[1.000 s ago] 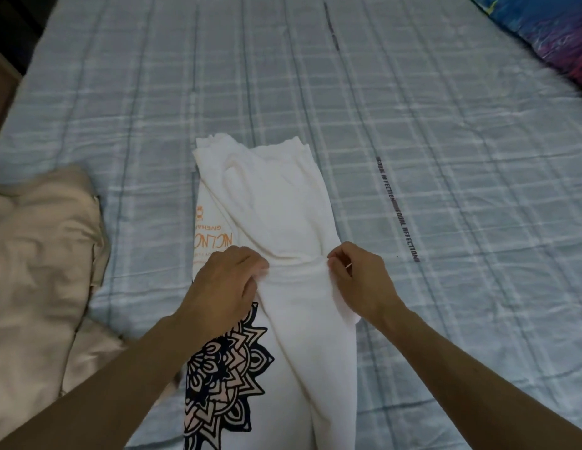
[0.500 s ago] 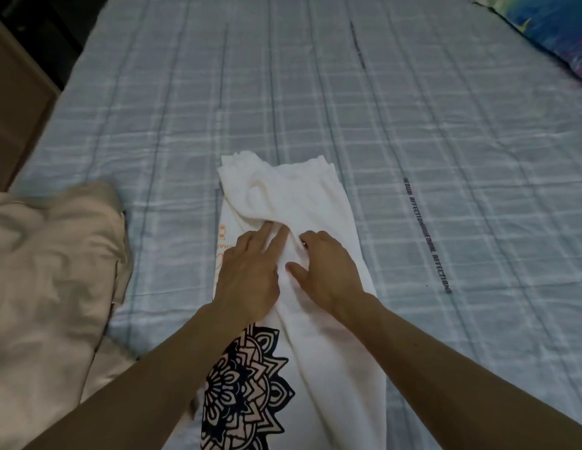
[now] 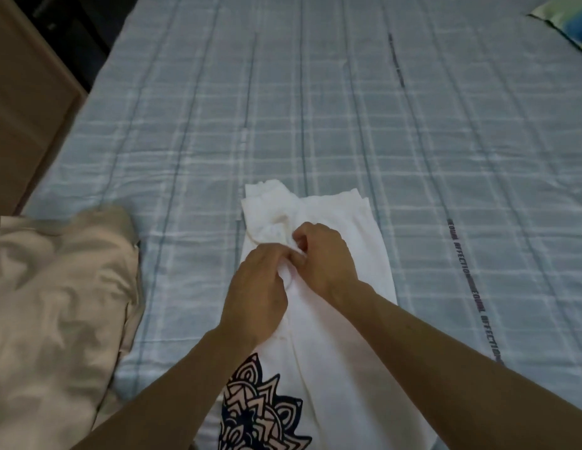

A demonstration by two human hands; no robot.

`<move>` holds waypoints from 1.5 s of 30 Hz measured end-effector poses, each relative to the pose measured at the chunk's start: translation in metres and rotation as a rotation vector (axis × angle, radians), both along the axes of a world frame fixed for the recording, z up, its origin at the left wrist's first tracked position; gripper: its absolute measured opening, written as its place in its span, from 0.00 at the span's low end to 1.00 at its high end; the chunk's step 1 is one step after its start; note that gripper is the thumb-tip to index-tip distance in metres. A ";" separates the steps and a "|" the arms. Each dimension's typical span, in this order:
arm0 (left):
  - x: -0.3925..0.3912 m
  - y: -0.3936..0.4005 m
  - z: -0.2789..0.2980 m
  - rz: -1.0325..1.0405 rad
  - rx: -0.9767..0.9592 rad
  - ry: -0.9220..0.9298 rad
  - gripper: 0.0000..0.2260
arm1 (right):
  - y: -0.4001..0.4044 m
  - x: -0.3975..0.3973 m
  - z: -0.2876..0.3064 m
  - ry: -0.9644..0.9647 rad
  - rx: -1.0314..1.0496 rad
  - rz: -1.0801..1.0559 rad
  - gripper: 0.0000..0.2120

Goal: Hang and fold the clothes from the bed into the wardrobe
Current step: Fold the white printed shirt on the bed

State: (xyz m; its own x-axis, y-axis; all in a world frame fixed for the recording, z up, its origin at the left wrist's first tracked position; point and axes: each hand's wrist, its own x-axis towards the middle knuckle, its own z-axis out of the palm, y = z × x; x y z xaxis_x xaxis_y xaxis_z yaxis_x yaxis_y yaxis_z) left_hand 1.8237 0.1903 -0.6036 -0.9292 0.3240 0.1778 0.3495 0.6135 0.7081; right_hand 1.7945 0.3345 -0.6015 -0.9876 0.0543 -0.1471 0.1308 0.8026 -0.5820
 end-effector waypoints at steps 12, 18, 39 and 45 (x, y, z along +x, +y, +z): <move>-0.034 -0.007 0.019 0.364 0.384 -0.467 0.22 | 0.015 -0.015 0.046 -0.039 -0.754 -0.046 0.08; -0.069 0.007 0.041 0.396 0.974 -0.756 0.36 | 0.025 -0.025 0.060 -0.118 -1.098 -0.110 0.08; -0.089 0.003 0.027 0.571 0.513 -0.539 0.15 | 0.008 -0.012 0.017 -0.043 -0.274 -0.002 0.25; -0.082 0.006 0.032 0.467 0.512 -0.433 0.20 | 0.018 -0.027 0.022 0.037 -0.185 -0.068 0.27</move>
